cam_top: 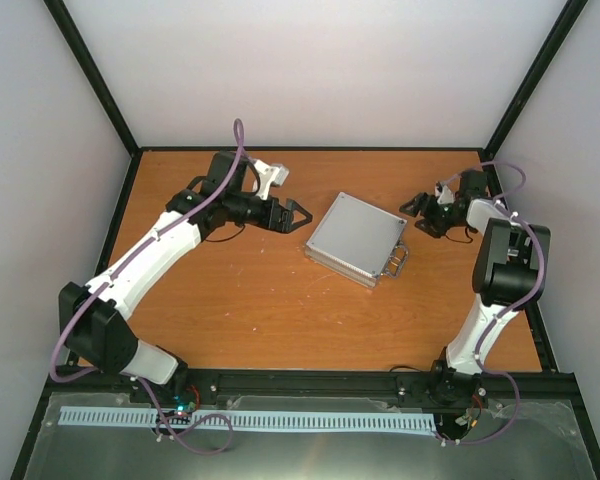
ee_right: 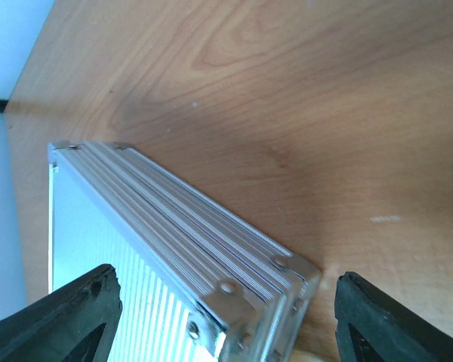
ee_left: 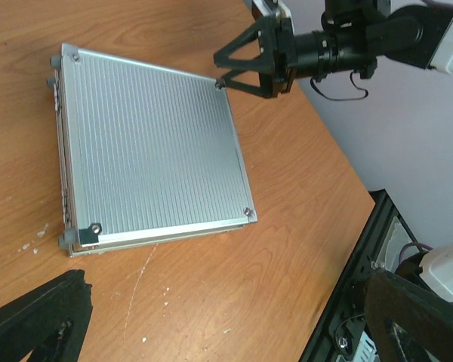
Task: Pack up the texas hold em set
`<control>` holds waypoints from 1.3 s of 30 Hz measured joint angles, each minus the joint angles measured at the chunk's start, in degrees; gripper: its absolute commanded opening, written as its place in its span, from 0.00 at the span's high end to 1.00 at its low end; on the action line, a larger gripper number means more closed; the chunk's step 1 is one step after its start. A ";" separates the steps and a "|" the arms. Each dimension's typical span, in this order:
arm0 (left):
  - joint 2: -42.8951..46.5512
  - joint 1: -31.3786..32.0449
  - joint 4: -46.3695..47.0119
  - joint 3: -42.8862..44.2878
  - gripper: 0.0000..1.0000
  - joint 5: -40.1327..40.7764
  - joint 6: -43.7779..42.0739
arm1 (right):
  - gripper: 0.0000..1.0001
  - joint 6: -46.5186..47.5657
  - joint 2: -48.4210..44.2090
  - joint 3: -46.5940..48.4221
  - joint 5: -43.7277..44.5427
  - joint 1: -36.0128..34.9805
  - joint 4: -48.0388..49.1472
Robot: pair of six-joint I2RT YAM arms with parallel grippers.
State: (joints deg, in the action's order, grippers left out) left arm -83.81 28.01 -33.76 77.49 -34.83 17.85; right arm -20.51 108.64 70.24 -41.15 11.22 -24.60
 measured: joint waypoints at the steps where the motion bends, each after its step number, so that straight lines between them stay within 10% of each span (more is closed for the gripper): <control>1: 0.26 0.00 0.07 -0.66 0.00 -0.04 0.02 | 0.23 1.05 0.79 0.94 -1.05 0.00 -0.48; 20: 5.09 0.00 0.76 -6.32 0.00 0.92 0.66 | 0.27 15.65 7.37 5.88 -8.55 -4.68 -5.16; 39: 0.42 0.00 -2.19 -5.40 0.00 7.52 -6.60 | 0.17 12.48 -7.30 -5.77 -1.77 -19.76 -5.99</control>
State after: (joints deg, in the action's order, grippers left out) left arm -83.40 28.01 -35.94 72.10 -27.31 11.25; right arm -8.03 101.34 64.47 -42.92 -8.54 -30.59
